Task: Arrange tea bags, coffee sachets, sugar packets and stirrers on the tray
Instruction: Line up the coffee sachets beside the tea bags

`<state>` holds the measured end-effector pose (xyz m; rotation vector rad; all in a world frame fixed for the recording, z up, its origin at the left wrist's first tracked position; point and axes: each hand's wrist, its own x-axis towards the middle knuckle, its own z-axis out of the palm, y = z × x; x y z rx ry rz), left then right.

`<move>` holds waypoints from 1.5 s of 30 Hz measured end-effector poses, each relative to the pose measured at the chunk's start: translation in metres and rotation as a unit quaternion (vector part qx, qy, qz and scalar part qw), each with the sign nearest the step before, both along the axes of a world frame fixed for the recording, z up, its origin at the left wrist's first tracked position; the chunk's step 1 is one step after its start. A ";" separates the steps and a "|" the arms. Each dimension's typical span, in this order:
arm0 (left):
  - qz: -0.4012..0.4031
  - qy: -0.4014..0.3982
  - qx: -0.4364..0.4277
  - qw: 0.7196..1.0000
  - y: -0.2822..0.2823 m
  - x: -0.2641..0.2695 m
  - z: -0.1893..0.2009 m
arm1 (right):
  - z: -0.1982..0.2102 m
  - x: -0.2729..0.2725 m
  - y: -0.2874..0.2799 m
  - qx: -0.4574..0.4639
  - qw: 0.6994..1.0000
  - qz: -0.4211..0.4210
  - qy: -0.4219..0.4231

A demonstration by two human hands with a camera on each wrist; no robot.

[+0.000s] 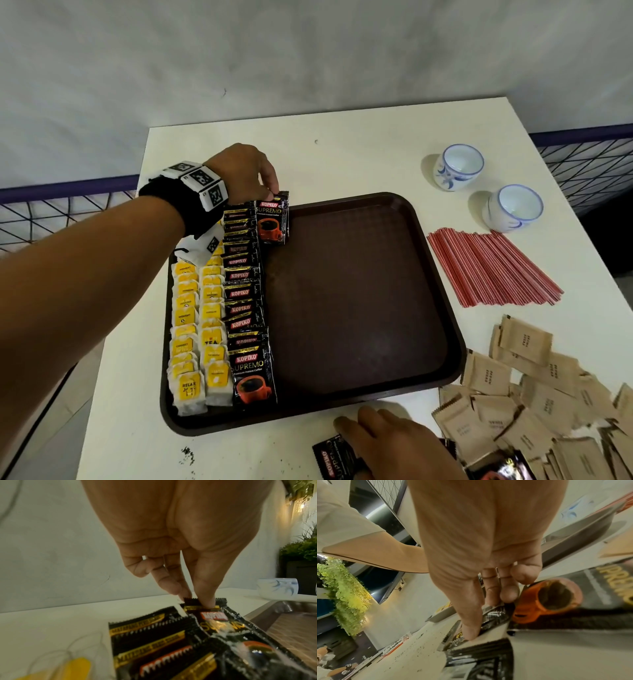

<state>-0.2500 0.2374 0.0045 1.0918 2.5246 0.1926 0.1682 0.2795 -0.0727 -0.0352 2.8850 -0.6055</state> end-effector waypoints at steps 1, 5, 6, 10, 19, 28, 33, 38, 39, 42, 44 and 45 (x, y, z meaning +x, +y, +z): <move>0.001 0.001 -0.005 1.000 0.000 0.001 0.000 | -0.001 0.000 0.000 -0.002 1.000 -0.001 -0.001; 0.000 -0.003 -0.010 1.000 -0.001 0.002 -0.001 | -0.007 0.000 0.001 0.005 1.000 0.003 0.001; -0.002 -0.003 -0.008 1.000 0.000 0.001 -0.001 | -0.009 -0.001 0.001 0.004 1.000 0.004 0.001; -0.002 -0.008 0.000 1.000 -0.002 -0.001 0.000 | -0.007 -0.002 -0.001 0.003 1.000 -0.003 0.021; 0.008 -0.033 0.016 0.999 -0.004 -0.010 -0.001 | 0.002 -0.002 0.002 -0.038 0.999 -0.019 -0.010; 0.000 -0.058 0.019 0.998 0.000 -0.009 0.002 | 0.006 -0.007 0.009 -0.038 0.999 -0.028 -0.023; -0.007 -0.062 0.009 0.998 -0.001 -0.010 0.003 | 0.040 -0.017 0.010 -0.079 0.994 -0.065 -0.044; 0.013 -0.070 0.015 0.997 -0.005 -0.011 0.000 | -0.094 0.059 0.036 -0.114 0.978 0.017 -0.174; 0.020 -0.071 0.019 0.997 -0.006 -0.013 -0.001 | -0.120 0.073 0.042 -0.174 0.975 0.035 -0.137; 0.025 -0.074 0.020 0.997 -0.009 -0.013 0.000 | -0.034 0.038 0.041 -0.276 0.944 -0.020 -0.181; 0.018 -0.057 0.024 0.998 -0.011 -0.012 0.004 | 0.030 -0.016 0.032 -0.275 0.942 -0.157 -0.109; 0.013 -0.044 0.030 0.999 -0.011 -0.012 0.006 | 0.049 -0.024 0.037 -0.314 0.929 -0.178 -0.079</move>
